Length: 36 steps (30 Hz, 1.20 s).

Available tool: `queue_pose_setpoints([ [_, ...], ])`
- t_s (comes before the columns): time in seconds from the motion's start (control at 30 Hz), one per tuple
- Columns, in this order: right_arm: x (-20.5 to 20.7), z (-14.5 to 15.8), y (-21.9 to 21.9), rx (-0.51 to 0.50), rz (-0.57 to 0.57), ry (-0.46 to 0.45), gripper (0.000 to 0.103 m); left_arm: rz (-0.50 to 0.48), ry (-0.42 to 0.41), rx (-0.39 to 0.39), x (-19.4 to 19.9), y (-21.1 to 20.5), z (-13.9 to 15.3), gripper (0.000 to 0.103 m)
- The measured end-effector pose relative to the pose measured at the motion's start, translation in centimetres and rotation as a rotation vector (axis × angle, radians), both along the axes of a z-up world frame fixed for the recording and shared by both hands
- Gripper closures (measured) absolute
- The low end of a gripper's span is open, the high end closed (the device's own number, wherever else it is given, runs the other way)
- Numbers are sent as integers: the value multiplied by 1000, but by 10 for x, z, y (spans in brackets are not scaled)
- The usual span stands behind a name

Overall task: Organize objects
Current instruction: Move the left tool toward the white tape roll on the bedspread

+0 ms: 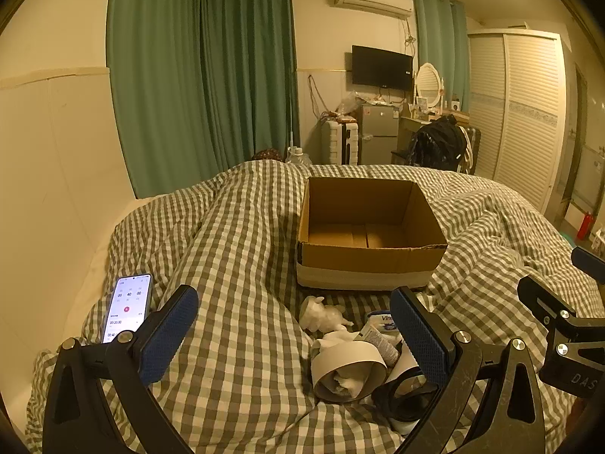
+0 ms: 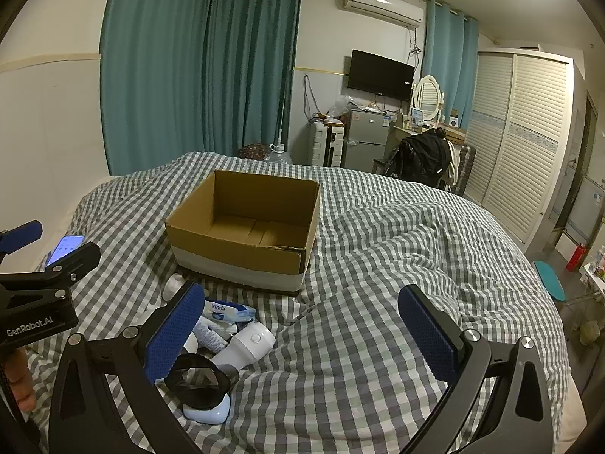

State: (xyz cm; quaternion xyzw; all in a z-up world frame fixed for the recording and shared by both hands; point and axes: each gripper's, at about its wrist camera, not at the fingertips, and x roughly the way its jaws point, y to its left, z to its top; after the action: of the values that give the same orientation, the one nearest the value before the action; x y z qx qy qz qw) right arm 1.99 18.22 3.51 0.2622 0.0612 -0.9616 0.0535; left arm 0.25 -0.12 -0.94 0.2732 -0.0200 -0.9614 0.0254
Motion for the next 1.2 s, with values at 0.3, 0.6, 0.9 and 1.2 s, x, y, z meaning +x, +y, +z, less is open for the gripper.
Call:
queue_pose_setpoints([
  [0.3, 1, 0, -2, -5, 0, 6, 0, 6, -2, 1, -1, -1, 0, 0],
  [0.6, 2, 1, -2, -8, 7, 4, 0, 13, -8, 5, -1, -3, 0, 0],
  [0.9, 5, 6, -1, -24, 1, 29, 0, 8, -19, 33, -4, -8, 3, 0],
  [1.2, 8, 12, -3, -23, 9, 37, 0, 19, -30, 60, -4, -14, 7, 0],
])
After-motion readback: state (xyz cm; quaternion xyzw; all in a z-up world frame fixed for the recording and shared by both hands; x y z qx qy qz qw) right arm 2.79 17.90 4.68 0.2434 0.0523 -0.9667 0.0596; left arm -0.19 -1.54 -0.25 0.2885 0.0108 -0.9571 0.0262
